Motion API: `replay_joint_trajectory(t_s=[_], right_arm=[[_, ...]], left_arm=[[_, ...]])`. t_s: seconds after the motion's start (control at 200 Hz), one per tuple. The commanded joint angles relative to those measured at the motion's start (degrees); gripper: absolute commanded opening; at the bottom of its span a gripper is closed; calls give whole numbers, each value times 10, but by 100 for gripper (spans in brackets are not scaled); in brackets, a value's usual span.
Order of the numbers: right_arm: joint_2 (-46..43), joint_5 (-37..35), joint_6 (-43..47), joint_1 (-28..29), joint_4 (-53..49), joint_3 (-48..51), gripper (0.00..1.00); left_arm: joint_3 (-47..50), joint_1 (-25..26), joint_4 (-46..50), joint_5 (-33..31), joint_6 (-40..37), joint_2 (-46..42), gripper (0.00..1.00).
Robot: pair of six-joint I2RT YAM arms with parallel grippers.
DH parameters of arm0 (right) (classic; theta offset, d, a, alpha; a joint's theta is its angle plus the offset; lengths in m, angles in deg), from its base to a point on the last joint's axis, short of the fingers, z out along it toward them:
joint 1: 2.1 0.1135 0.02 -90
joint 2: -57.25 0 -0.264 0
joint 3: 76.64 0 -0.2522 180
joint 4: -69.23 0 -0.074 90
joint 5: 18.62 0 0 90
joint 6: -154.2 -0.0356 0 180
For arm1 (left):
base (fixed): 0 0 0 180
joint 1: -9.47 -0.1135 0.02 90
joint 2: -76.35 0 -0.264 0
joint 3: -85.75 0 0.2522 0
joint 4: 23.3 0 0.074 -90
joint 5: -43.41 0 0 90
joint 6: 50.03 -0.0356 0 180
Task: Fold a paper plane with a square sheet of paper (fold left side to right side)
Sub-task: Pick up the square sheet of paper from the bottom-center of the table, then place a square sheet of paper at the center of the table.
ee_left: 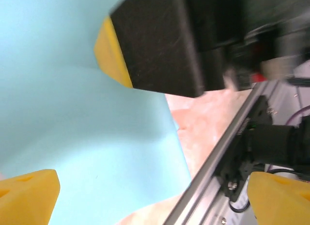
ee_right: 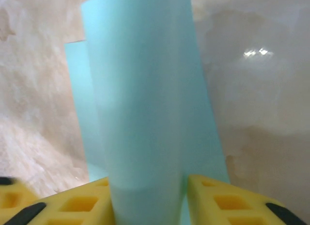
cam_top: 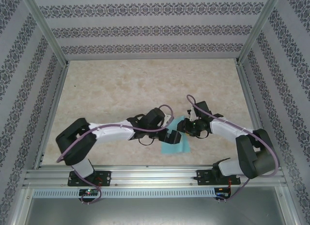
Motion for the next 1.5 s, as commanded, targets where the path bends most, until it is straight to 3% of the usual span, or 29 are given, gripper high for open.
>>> replay_joint_trajectory(t_s=[0.0,0.115,0.31,0.475,0.979,1.324,1.399,1.499], right_arm=[[-20,32,6,-19,25,14,36],[-28,52,10,-34,34,17,36],[-54,149,-15,-69,114,35,33],[-79,244,-64,-88,208,34,29],[-151,312,-254,-98,356,-7,29],[-185,309,-339,-96,409,-41,29],[-183,309,-342,-94,408,-44,29],[-183,307,-345,-93,412,-45,29]], left_arm=[[22,-56,30,-17,-21,-83,100],[42,-107,52,-10,-33,-135,100],[105,-215,-7,82,5,-206,100],[110,-258,-35,148,6,-234,100],[66,-250,-264,267,162,-130,100],[2,-222,-325,301,215,-69,100],[0,-217,-358,306,236,-63,96],[-5,-211,-362,308,239,-62,82]])
